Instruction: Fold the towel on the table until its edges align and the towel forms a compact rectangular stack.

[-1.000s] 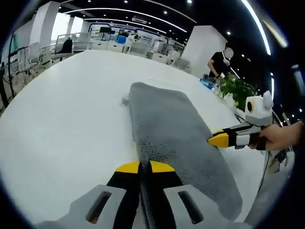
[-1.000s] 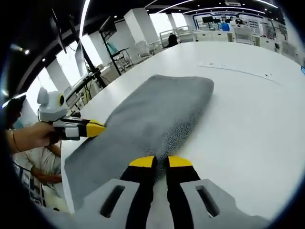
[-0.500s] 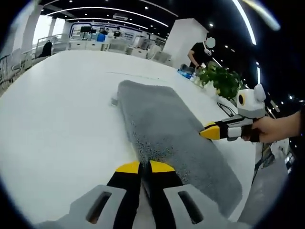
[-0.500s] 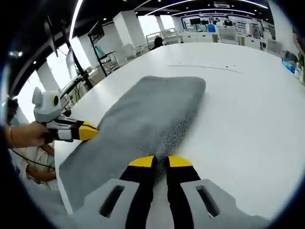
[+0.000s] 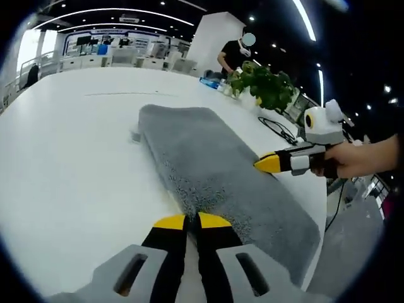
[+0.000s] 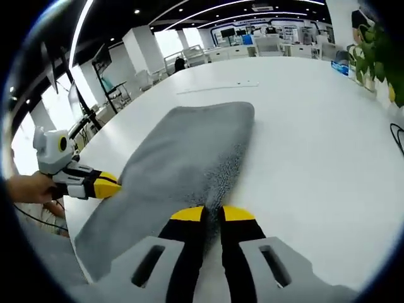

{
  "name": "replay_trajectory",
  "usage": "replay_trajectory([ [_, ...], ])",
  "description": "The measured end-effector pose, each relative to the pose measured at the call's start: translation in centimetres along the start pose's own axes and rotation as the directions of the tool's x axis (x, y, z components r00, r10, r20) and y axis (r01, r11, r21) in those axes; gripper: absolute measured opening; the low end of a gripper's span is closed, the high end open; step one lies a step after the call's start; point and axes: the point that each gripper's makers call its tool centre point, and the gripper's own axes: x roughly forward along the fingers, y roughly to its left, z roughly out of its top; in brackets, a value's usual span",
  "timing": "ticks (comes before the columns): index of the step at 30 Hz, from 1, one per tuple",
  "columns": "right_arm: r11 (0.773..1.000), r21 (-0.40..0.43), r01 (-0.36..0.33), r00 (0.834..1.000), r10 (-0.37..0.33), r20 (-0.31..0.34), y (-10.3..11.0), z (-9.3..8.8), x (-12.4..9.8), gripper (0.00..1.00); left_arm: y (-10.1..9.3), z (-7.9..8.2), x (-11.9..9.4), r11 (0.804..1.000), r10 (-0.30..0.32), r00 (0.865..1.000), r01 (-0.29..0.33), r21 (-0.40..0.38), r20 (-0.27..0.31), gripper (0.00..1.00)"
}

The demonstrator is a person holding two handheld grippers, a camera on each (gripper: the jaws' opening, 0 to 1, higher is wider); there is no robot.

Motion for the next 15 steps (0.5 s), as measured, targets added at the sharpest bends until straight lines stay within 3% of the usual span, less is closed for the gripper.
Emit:
replay_trajectory([
  [3, 1.000, 0.012, 0.005, 1.000, -0.005, 0.007, -0.35, -0.15, -0.27, 0.08, -0.55, -0.01, 0.17, 0.998, 0.027, 1.000, -0.027, 0.050, 0.007, 0.05],
  [8, 1.000, -0.016, 0.014, 1.000, -0.014, 0.014, -0.03, 0.07, -0.28, 0.08, -0.55, -0.08, 0.05, 0.996, 0.054, 0.998, -0.056, 0.063, 0.028, 0.05],
  [11, 0.997, -0.070, 0.035, 0.999, -0.033, 0.030, 0.08, 0.31, -0.32, 0.08, -0.61, -0.04, 0.10, 0.993, 0.083, 0.997, -0.082, 0.081, -0.001, 0.05],
  [13, 0.994, -0.097, 0.044, 0.999, -0.041, 0.035, 0.43, 0.24, -0.54, 0.09, -0.64, -0.03, 0.05, 0.983, 0.116, 0.993, -0.111, 0.146, -0.019, 0.05],
  [15, 0.994, -0.100, 0.046, 0.998, -0.042, 0.040, 0.41, 0.44, -0.94, 0.10, -0.83, 0.01, 0.05, 0.984, 0.116, 0.993, -0.112, 0.140, -0.021, 0.05],
])
